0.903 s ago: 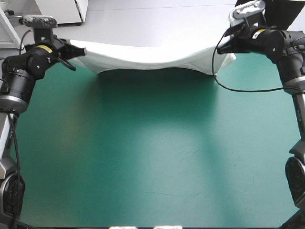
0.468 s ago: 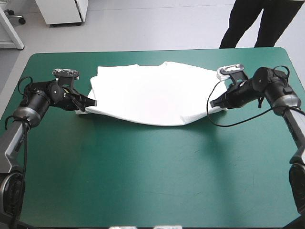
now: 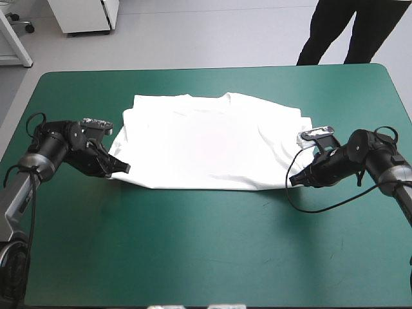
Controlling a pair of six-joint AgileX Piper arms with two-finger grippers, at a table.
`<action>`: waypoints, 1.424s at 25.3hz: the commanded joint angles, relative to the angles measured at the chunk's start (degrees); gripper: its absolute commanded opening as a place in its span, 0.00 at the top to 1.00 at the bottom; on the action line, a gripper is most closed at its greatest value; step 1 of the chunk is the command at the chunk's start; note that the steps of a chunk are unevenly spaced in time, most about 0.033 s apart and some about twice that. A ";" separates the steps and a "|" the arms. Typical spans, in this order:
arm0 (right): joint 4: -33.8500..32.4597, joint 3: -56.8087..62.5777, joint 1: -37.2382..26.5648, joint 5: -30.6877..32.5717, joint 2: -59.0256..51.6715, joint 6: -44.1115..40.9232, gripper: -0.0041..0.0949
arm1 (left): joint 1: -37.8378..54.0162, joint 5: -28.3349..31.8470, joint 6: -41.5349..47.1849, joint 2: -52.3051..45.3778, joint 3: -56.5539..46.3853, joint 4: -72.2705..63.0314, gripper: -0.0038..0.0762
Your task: Fold the cloth
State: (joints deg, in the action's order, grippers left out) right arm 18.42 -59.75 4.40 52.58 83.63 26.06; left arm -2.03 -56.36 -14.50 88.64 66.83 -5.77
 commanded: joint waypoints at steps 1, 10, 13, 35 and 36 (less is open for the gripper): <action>-2.13 0.53 -0.40 0.27 -3.69 -0.45 0.98 | -0.11 1.92 -0.09 -6.20 -4.89 -1.12 0.96; -2.51 5.67 -0.40 -0.98 -4.31 -1.84 0.98 | -0.11 5.65 0.14 -10.83 -11.38 -0.05 0.96; -2.29 6.26 -0.40 -2.47 -4.31 -1.84 0.98 | -0.11 5.74 0.14 -10.83 -12.25 -0.42 0.96; -2.53 -3.85 -0.40 -1.14 -12.00 -6.10 0.61 | -0.11 8.13 4.36 -10.58 -5.46 -2.12 0.61; -2.78 -5.74 -0.40 -0.75 -12.70 -6.63 0.61 | -0.11 8.81 5.09 -10.58 -4.03 -1.99 0.61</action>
State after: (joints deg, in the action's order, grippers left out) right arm 15.65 -59.88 4.40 52.49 74.79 20.72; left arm -2.03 -50.96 -12.15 79.75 57.87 -6.83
